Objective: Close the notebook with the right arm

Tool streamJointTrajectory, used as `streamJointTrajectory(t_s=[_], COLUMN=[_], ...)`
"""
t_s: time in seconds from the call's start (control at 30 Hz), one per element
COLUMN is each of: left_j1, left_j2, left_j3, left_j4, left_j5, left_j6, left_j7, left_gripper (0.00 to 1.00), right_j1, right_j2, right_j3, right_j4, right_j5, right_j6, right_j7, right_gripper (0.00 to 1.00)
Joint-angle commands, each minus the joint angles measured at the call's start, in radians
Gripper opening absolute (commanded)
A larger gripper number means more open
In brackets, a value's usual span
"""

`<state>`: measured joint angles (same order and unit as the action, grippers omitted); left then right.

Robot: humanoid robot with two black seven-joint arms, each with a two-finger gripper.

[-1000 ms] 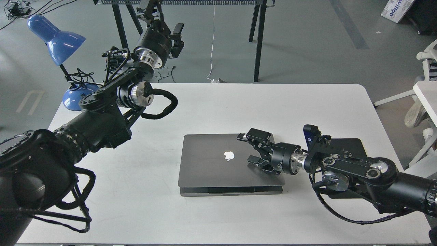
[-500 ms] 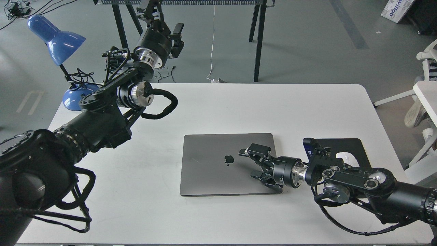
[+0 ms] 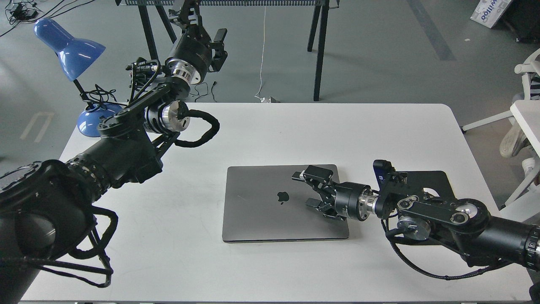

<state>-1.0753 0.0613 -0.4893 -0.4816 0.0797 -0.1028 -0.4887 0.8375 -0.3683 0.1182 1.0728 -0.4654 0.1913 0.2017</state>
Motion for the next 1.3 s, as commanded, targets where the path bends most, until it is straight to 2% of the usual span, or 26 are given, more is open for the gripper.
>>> streamJointTrajectory(t_s=[0.0, 0.23, 0.47, 0.73, 1.27], left_j1=[0.000, 0.000, 0.000, 0.000, 0.000], left_j2=[0.000, 0.000, 0.000, 0.000, 0.000], left_j3=[0.002, 0.002, 0.002, 0.002, 0.000], left_j4=[0.000, 0.000, 0.000, 0.000, 0.000], left_j5=[0.000, 0.000, 0.000, 0.000, 0.000], left_j6=[0.000, 0.000, 0.000, 0.000, 0.000], left_j7=[0.000, 0.000, 0.000, 0.000, 0.000], left_gripper=[1.00, 1.00, 1.00, 1.00, 1.00], right_j1=[0.058, 0.114, 0.101, 0.062, -0.023], right_j2=[-0.001, -0.001, -0.003, -0.006, 0.003], right_j3=[0.131, 0.450, 0.685, 0.753, 0.802], right_j4=[-0.045, -0.212, -0.228, -0.229, -0.221], right_j5=[-0.004, 0.007, 0.054, 0.289, 0.297], right_j6=[-0.007, 0.010, 0.043, 0.077, 0.114], right_j7=[-0.001, 0.001, 0.004, 0.010, 0.010], right_gripper=[1.00, 1.00, 1.00, 1.00, 1.00])
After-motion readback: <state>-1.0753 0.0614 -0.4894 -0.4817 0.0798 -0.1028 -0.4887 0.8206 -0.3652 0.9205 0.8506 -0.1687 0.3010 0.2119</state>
